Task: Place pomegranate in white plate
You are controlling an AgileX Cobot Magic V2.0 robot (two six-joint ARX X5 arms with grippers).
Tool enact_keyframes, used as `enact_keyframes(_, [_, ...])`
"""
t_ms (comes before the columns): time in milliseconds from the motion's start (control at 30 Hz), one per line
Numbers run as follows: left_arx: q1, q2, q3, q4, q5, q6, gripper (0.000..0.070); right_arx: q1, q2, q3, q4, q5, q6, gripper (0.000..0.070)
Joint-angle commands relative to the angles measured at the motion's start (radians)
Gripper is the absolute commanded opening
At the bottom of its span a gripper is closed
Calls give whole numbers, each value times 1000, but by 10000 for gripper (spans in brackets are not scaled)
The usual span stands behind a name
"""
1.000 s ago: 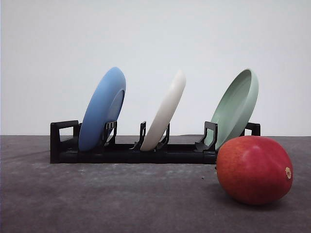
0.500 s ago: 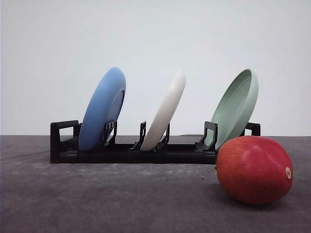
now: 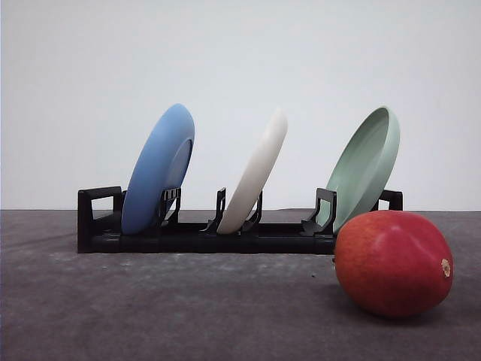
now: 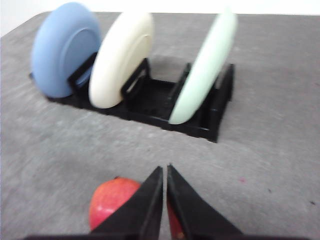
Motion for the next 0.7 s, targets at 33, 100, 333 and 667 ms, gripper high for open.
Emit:
enact_keyframes(33, [-41, 26, 17, 18, 6, 120, 11, 18, 2, 18, 11, -8, -43, 7])
enact_keyframes(100, [-65, 39, 17, 17, 6, 156, 11, 23, 2, 18, 11, -8, -46, 7])
enact_keyframes(333, [-102, 52, 17, 37, 6, 157, 351, 23, 2, 18, 13, -8, -62, 301])
enact_keyframes(667, [-148, 59, 17, 103, 13, 157, 429, 23, 2, 18, 13, -8, -55, 354])
